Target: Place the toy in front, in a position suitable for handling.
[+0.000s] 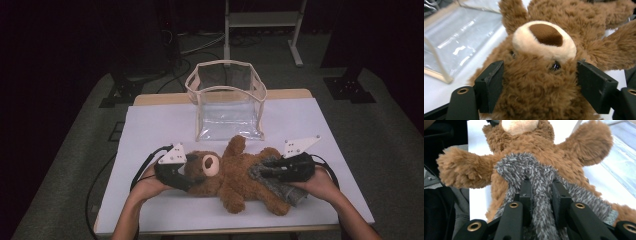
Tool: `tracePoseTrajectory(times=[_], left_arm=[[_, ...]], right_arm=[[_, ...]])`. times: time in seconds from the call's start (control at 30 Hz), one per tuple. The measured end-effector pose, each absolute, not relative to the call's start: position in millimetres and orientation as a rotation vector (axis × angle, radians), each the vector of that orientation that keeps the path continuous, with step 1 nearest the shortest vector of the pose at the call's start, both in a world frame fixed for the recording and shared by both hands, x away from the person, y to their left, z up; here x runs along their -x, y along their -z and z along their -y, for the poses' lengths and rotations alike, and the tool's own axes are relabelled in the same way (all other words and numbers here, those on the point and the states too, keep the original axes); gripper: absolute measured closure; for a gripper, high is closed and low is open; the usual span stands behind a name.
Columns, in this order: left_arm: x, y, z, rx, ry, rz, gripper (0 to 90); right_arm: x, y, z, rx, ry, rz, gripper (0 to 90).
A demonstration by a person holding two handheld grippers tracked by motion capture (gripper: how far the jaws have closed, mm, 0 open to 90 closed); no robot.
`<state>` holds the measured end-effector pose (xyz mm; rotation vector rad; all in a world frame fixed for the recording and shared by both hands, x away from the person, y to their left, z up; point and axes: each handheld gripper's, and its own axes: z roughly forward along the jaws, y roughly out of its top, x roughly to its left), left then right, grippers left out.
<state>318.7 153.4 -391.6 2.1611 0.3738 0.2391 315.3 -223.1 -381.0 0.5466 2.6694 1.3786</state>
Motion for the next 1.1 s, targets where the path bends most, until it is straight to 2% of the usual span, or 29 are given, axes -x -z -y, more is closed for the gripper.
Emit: tracePoseTrajectory(times=[0.17,0.37,0.4,0.5,0.63,0.93,1.1], left_arm=[[-318.4,394.8,-150.8,-2.170,-0.226,-0.383,28.5],[-318.0,395.5,-146.7,-2.171,-0.221,-0.375,28.9],[-317.8,395.5,-146.0,-2.172,-0.222,-0.375,28.9],[-316.3,395.4,-145.3,-2.175,-0.226,-0.372,28.9],[-314.8,396.3,-145.3,-2.174,-0.226,-0.369,28.8],[-304.7,395.8,-124.6,-2.186,-0.180,-0.303,28.7],[-305.3,396.7,-122.5,-2.195,-0.192,-0.319,28.9]], right_arm=[[-313.4,369.7,218.6,-0.521,-1.334,-2.669,72.8],[-306.4,341.9,170.3,-0.334,-1.306,-2.678,72.8],[-306.4,341.9,170.3,-0.334,-1.306,-2.678,72.8],[-305.4,347.2,130.3,-0.228,-1.245,-2.728,72.8],[-304.4,358.9,115.6,-0.173,-1.135,-2.754,72.8],[-306.8,365.8,159.7,-0.248,-1.153,-2.769,73.7],[-305.7,363.2,160.1,-0.315,-1.206,-2.778,73.6]])
